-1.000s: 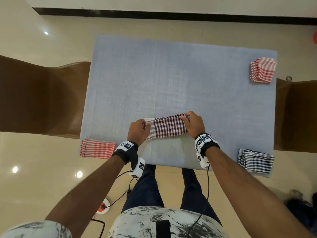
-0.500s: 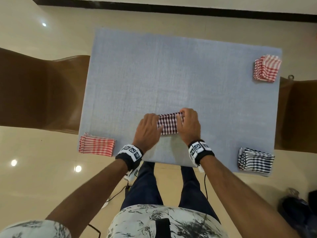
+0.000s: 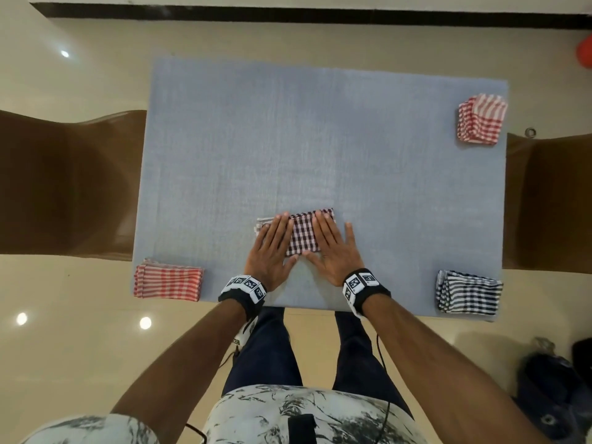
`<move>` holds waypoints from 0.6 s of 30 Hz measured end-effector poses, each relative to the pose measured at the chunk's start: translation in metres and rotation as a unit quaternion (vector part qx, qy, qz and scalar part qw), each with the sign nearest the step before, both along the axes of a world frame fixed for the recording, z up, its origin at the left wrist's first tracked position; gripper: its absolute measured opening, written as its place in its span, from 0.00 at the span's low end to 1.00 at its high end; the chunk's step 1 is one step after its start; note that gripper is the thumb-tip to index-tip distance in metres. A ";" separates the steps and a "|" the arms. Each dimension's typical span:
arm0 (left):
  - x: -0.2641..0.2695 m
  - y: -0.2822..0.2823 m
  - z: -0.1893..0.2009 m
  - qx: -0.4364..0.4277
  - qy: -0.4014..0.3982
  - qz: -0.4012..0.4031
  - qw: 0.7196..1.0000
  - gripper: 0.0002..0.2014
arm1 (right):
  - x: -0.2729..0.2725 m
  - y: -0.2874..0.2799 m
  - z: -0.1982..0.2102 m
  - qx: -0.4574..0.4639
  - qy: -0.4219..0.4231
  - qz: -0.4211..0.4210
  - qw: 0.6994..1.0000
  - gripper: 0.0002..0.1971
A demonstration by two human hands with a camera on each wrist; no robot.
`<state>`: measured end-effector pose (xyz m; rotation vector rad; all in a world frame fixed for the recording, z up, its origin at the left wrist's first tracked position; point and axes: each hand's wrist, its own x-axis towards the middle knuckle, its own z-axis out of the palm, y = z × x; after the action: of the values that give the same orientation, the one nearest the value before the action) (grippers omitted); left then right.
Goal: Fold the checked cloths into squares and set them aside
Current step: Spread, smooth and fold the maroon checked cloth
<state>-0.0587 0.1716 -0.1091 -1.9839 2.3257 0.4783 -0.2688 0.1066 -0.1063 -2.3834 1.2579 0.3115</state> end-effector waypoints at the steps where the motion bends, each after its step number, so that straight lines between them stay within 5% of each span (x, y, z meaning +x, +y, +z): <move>1: 0.000 0.000 0.000 0.005 0.000 0.001 1.000 0.41 | -0.008 -0.002 0.000 -0.002 0.012 -0.019 1.000 0.45; 7: -0.002 0.000 0.001 0.029 -0.008 0.010 1.000 0.43 | -0.037 -0.011 0.007 0.026 0.015 -0.118 0.993 0.50; 10: -0.001 -0.001 0.001 0.024 -0.016 0.008 1.000 0.43 | -0.021 -0.012 0.021 0.034 -0.059 -0.185 0.980 0.42; 13: -0.003 -0.001 -0.002 0.021 -0.016 0.006 1.000 0.44 | -0.004 -0.013 0.030 0.042 -0.139 -0.260 0.955 0.28; 18: -0.003 -0.001 -0.003 0.023 -0.022 0.003 0.999 0.44 | 0.016 -0.031 0.035 0.142 -0.171 -0.406 0.887 0.28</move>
<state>-0.0615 0.1709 -0.1126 -1.9618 2.2622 0.4803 -0.2529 0.0753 -0.0711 -1.4104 1.7372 -0.1722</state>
